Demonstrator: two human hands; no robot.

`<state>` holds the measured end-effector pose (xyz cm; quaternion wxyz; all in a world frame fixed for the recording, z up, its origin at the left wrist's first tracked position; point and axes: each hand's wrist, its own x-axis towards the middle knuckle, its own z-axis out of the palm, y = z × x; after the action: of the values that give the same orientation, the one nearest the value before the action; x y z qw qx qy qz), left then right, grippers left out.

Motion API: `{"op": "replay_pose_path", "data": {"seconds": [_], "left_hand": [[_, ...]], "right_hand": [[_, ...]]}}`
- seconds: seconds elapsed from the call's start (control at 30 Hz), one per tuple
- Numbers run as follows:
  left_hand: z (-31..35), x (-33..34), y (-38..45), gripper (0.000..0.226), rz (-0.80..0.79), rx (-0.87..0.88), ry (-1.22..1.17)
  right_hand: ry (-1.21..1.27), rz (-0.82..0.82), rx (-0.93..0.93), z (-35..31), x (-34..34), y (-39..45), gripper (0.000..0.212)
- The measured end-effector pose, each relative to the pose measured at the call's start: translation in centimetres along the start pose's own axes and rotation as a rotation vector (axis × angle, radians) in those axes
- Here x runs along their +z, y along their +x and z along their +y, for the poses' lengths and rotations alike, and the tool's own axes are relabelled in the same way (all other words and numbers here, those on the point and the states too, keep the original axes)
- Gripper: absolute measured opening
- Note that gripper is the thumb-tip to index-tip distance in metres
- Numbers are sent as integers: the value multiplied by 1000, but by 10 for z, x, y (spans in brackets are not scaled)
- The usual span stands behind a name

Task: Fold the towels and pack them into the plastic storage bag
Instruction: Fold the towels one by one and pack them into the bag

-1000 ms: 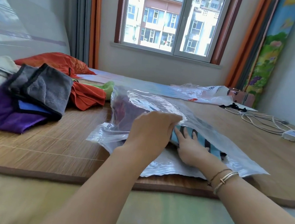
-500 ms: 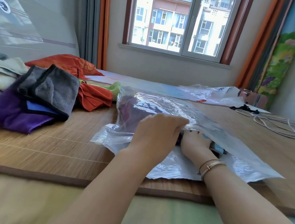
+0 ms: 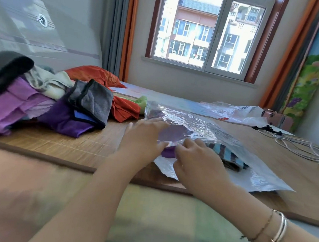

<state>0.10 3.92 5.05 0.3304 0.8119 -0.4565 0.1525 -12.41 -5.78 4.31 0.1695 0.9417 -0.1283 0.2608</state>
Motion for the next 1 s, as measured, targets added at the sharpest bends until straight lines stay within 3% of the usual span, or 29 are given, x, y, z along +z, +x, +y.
{"op": "replay_pose_path", "data": {"seconds": [0.23, 0.4, 0.57, 0.77, 0.83, 0.97, 1.0], "left_hand": [[-86, -65, -36, 32, 171, -341, 25], [-143, -83, -54, 28, 306, -587, -36], [-173, -81, -53, 28, 348, -688, -130], [-198, -75, -35, 28, 400, -737, -203], [-204, -71, -29, 28, 398, -752, -216], [-214, -65, -23, 29, 378, -786, -222], [-216, -64, -22, 28, 377, -789, -226]], "right_hand": [[184, 82, -142, -91, 1, 68, 16], [457, -82, -37, -139, 45, 132, 33], [742, -246, 217, -164, 103, 188, 52], [1434, -308, 801, -166, 150, 241, 58], [1541, -335, 876, -161, 181, 259, 66], [1631, -323, 890, -162, 192, 270, 31], [1659, -317, 875, -163, 188, 270, 30]]}}
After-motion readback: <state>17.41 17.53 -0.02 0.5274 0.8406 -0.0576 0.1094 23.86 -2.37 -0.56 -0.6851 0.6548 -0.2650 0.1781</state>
